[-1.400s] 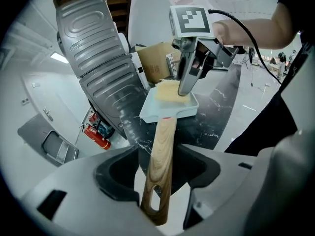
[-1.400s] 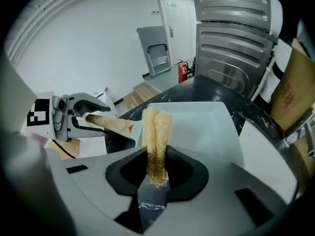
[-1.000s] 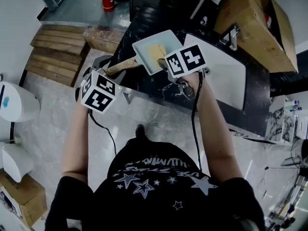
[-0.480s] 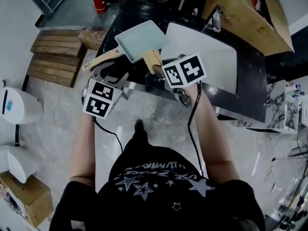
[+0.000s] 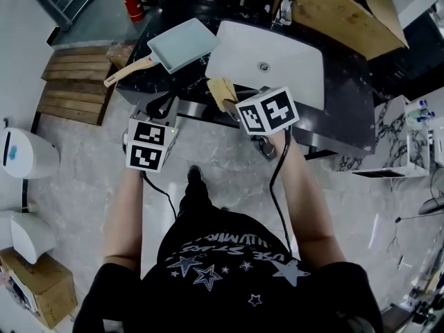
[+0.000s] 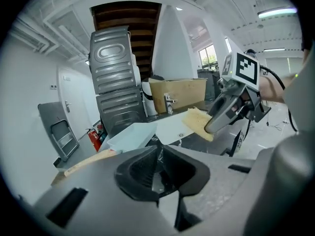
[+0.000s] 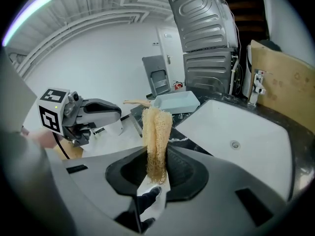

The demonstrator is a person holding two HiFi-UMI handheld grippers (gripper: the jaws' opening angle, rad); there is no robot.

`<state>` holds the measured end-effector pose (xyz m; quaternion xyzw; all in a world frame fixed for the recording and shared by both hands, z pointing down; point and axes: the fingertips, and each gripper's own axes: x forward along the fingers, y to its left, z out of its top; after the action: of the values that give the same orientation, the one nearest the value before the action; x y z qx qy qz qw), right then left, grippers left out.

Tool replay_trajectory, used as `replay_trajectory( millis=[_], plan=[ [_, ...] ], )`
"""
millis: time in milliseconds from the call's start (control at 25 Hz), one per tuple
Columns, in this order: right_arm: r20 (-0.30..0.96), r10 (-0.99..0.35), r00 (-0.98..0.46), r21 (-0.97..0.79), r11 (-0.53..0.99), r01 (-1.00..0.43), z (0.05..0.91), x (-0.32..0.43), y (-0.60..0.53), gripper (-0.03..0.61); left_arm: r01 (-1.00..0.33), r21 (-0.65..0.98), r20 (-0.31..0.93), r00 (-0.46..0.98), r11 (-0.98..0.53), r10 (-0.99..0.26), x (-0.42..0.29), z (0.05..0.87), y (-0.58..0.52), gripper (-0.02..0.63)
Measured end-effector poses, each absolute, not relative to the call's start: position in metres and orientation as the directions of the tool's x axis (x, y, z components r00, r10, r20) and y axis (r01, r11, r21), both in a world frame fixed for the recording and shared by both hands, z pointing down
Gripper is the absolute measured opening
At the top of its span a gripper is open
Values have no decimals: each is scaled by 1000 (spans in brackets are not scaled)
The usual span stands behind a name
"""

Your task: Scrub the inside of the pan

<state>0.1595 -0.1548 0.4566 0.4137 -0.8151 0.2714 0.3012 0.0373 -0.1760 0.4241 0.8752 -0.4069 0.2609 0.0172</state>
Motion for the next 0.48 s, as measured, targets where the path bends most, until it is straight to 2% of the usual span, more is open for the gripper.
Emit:
replay_trajectory(
  millis=[480],
  plan=[
    [666,-564,-487,-192,501,-844,455,197,-46,87,-770,-136,458,509,-624,-729,66,427,-73,8]
  ],
)
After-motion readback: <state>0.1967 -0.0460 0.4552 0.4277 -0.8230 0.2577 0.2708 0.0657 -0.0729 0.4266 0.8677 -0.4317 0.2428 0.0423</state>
